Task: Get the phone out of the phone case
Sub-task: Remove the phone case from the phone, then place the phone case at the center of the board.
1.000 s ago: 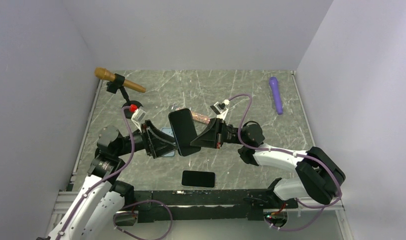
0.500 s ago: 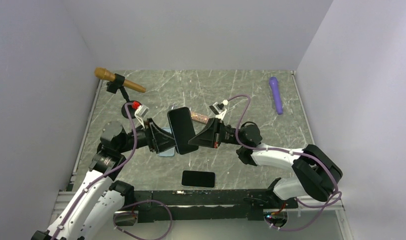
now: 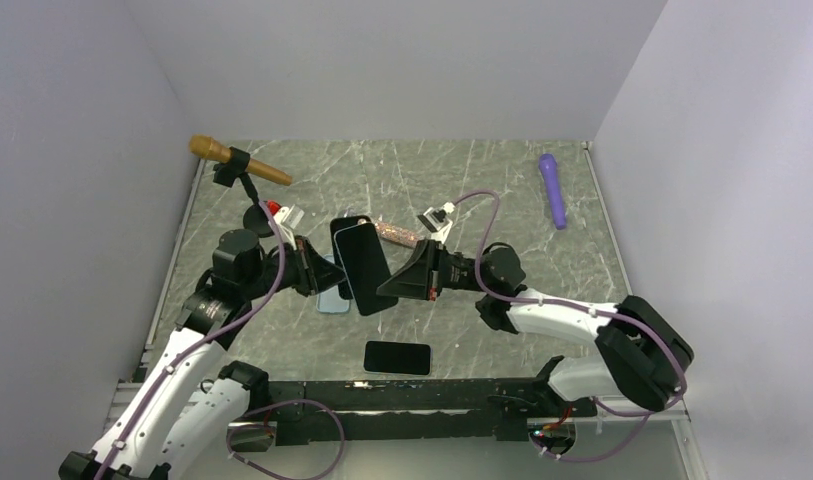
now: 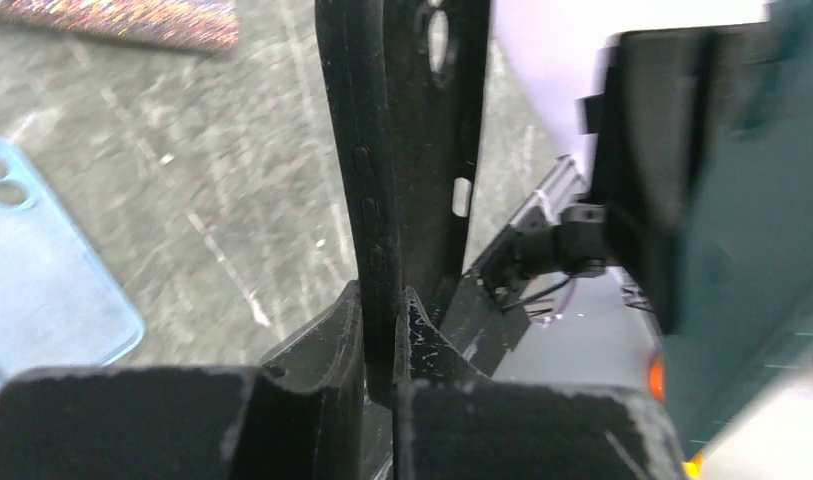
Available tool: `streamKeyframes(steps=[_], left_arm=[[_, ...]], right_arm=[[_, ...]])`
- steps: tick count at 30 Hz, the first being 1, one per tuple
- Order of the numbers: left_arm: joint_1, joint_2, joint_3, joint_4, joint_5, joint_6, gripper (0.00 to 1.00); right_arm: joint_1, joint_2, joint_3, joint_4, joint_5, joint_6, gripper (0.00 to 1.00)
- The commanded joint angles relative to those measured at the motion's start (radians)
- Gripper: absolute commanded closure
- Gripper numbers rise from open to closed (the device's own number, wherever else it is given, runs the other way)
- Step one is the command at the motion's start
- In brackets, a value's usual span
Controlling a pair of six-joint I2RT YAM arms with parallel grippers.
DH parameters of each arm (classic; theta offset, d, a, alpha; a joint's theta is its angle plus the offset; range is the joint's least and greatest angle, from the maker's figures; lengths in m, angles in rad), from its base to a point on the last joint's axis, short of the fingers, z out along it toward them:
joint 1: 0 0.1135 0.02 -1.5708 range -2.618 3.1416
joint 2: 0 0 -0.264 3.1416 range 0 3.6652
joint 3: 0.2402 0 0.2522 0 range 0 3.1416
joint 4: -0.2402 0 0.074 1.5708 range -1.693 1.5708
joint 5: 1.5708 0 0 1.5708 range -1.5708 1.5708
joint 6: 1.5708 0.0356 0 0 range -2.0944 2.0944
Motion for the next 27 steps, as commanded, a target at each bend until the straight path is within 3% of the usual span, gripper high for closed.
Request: streamKeyframes(steps=[1,6,11,12,19,27], left_arm=[[0.003,0.011,0.046,-0.166,-0.154,0.117,1.0],[0.002,0.044,0.08,-0.304,-0.336,0.195,1.0],[0.006,0.186,0.189,-0.52,-0.588,0.342,1.0],[0.009,0.212,0.201,-0.525,-0.583,0.368,1.0],[0.073,0.408,0.248,-0.592,-0.591,0.372,1.0],[0.143,0.53,0.267,-0.567,-0.64,0.414,1.0]], right_arm=[[-0.024,-0.123,0.005,-0.05,0.011,-0.102,1.0],[-0.053,-0.267,0.018,-0.344,0.047,-0.26,1.0],[-0.072,-0.416,0.053,-0.62,0.117,-0.408,1.0],[-0.074,-0.43,0.057,-0.648,0.123,-0.421,1.0],[-0.08,-0.489,0.07,-0.731,0.125,-0.461,1.0],[-0.088,-0.52,0.047,-0.741,0.121,-0.477,1.0]])
